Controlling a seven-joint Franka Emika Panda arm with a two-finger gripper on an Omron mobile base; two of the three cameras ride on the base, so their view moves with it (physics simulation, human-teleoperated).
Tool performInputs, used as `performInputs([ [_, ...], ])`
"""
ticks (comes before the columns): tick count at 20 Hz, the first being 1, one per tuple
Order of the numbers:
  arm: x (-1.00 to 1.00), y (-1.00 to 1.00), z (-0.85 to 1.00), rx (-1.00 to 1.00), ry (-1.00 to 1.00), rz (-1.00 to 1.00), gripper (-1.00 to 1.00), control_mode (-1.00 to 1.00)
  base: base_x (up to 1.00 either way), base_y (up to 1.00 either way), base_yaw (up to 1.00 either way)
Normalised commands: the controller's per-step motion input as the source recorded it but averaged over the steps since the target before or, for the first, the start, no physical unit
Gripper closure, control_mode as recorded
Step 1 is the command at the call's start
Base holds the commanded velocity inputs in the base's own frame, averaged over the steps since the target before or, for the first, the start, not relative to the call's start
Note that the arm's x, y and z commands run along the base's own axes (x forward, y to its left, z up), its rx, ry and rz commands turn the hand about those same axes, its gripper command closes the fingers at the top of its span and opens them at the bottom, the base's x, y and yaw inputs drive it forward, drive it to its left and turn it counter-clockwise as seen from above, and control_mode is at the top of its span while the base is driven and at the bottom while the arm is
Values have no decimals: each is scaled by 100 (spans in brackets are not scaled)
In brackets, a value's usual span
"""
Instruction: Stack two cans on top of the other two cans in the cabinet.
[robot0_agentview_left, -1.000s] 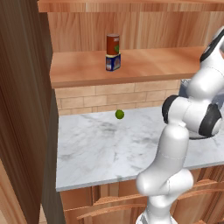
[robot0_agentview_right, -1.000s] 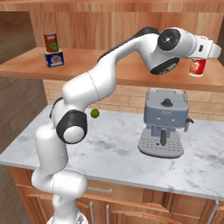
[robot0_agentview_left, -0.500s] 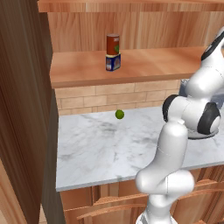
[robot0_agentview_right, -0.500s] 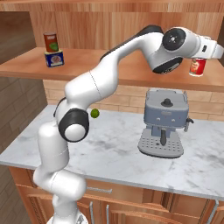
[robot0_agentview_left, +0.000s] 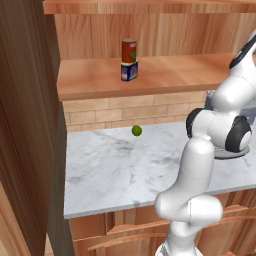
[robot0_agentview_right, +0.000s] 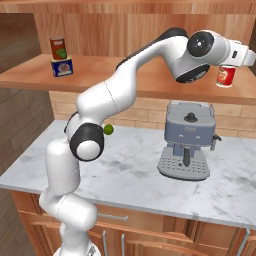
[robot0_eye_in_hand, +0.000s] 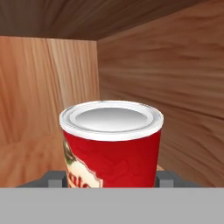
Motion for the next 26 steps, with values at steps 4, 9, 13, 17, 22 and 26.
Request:
performInputs([
  [4,11,0,0,0,-2,0,100,-100,0,0,0],
  [9,13,0,0,0,-3,0,100,-100,0,0,0],
  [13,11,-3,0,0,-1,0,100,-100,0,0,0],
  [17,12,-5,0,0,0,0,100,-100,0,0,0],
  [22,7,-8,0,0,0,0,100,-100,0,0,0],
  [26,3,-9,0,0,0,0,100,-100,0,0,0],
])
